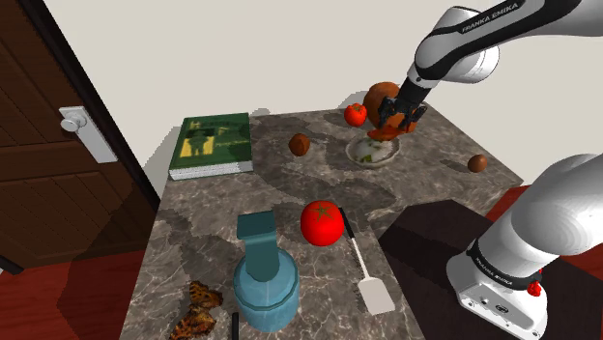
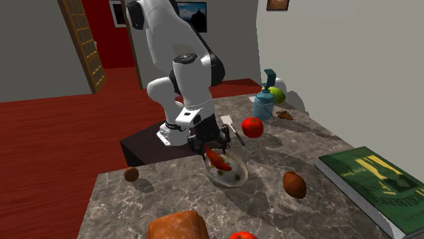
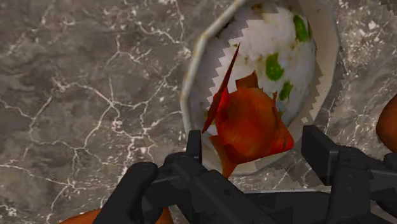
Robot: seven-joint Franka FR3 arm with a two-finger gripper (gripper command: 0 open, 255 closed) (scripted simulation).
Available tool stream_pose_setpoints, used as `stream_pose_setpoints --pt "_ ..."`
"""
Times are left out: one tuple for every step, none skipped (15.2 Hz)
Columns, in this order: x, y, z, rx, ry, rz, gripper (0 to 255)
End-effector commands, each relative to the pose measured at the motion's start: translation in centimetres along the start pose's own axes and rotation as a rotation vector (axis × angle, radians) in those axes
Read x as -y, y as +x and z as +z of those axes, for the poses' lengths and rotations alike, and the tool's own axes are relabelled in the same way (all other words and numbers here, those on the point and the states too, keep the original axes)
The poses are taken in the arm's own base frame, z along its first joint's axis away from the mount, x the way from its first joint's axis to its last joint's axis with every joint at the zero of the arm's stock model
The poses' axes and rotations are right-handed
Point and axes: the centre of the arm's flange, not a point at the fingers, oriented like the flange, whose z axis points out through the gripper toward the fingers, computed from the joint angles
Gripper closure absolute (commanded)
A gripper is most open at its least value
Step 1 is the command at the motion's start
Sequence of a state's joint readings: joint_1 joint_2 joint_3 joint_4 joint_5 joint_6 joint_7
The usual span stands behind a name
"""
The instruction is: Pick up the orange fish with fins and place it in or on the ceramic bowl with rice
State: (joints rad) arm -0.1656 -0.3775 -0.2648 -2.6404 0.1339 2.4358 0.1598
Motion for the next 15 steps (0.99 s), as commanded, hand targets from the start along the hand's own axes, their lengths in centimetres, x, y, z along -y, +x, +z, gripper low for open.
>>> stream_pose_setpoints --pt "0.0 -0.1 0.2 0.006 -0.002 0.000 0" --pt "0.0 0.0 0.2 0.006 -0.002 0.000 0" --pt "0.0 0.0 0.2 0.006 -0.002 0.000 0" --pt "-0.2 -0.2 0.1 0.006 -0.002 0.000 0" --pt "-0.2 -0.2 -1.2 0.006 -0.002 0.000 0" --pt "-0.2 -0.2 -2.5 0.006 -0.002 0.000 0" --pt "-0.2 -0.2 -3.9 0.006 -0.002 0.000 0" --pt "-0.1 -0.2 -4.9 0.006 -0.002 0.000 0" --pt "-0.1 -0.2 -4.9 0.006 -0.002 0.000 0" --pt "-0.1 -0.2 -4.9 0.006 -0.002 0.000 0" --pt "-0.2 -0.2 -4.9 0.006 -0.002 0.000 0" --pt "-0.1 -0.2 -4.9 0.006 -0.002 0.000 0" --pt "-0.1 -0.2 -4.9 0.006 -0.002 0.000 0" --pt "-0.1 -0.2 -4.9 0.006 -0.002 0.000 0" --pt "-0.1 -0.2 -4.9 0.006 -0.002 0.000 0"
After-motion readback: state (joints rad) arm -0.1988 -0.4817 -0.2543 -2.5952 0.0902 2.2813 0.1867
